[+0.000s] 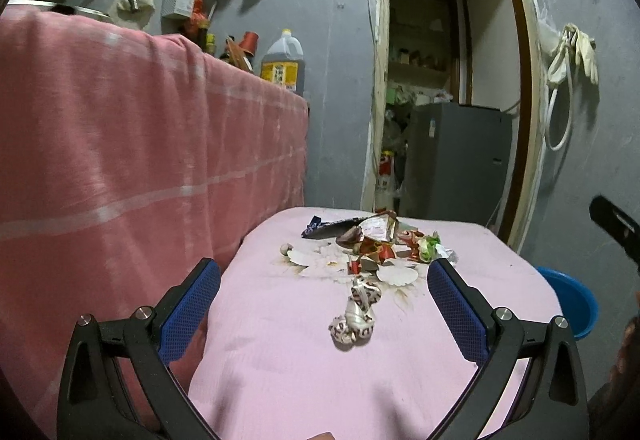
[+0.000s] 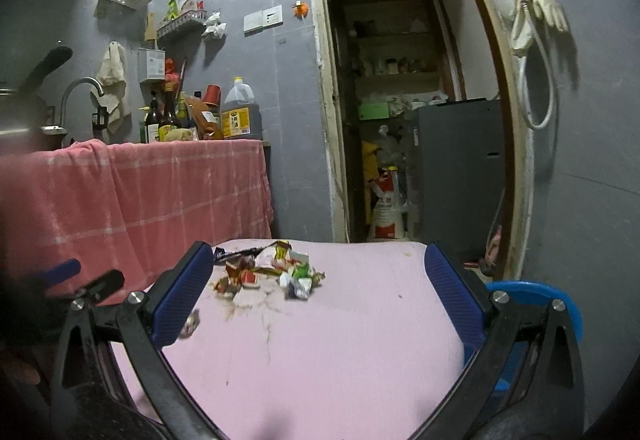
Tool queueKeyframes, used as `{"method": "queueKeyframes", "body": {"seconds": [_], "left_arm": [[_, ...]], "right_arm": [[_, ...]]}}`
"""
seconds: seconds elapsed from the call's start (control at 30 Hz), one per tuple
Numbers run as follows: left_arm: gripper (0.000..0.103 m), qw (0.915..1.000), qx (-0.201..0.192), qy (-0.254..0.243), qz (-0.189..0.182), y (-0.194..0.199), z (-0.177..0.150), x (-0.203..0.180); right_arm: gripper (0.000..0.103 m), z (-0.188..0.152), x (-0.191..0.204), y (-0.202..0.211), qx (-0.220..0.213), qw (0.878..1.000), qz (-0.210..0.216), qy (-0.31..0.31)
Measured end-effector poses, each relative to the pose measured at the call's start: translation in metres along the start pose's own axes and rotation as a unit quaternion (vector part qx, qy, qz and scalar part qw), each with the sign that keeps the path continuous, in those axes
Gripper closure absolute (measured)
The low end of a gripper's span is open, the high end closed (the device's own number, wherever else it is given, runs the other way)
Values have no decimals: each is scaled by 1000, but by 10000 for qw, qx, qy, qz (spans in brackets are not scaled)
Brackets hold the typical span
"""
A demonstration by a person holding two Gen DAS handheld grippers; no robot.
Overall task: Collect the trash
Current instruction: 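Grasp the white-red striped wrapper with left gripper while right grasps white crumpled paper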
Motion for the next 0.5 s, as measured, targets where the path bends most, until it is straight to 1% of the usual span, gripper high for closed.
{"method": "queueKeyframes", "body": {"seconds": [0.1,0.17,0.23,0.37,0.4,0.47,0.5], "left_arm": [[1,9999,134,-36,48,-13,1,3],[1,9995,302,-61,88,-21,-1,5],[1,9987,505,-28,33,-30,-5,7],[2,9957,911,169,-58,-45,-12,14],[3,9949,976,221,-89,-47,-13,16],[10,9929,1120,342,-188,-51,-13,18],[12,9919,1185,390,-235,-52,-14,18]], "right_arm": [[0,3,8,-23,133,9998,81,92],[0,3,13,-40,311,9992,190,142],[0,-1,17,-61,615,9976,302,136],[0,-13,23,-95,1179,9921,389,147],[0,-16,25,-101,1276,9907,448,139],[0,-22,29,-112,1463,9877,518,177],[0,-24,30,-115,1532,9866,530,201]]}}
Point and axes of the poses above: each gripper's, at about its wrist camera, not at the fingertips, and y roughly against the way its jaws point, x to its left, z to its top, the point moved 5 cm from there along -y, roughly the way its jaws point, and after that the axes turned 14 degrees about -z, right-handed, at the moved point
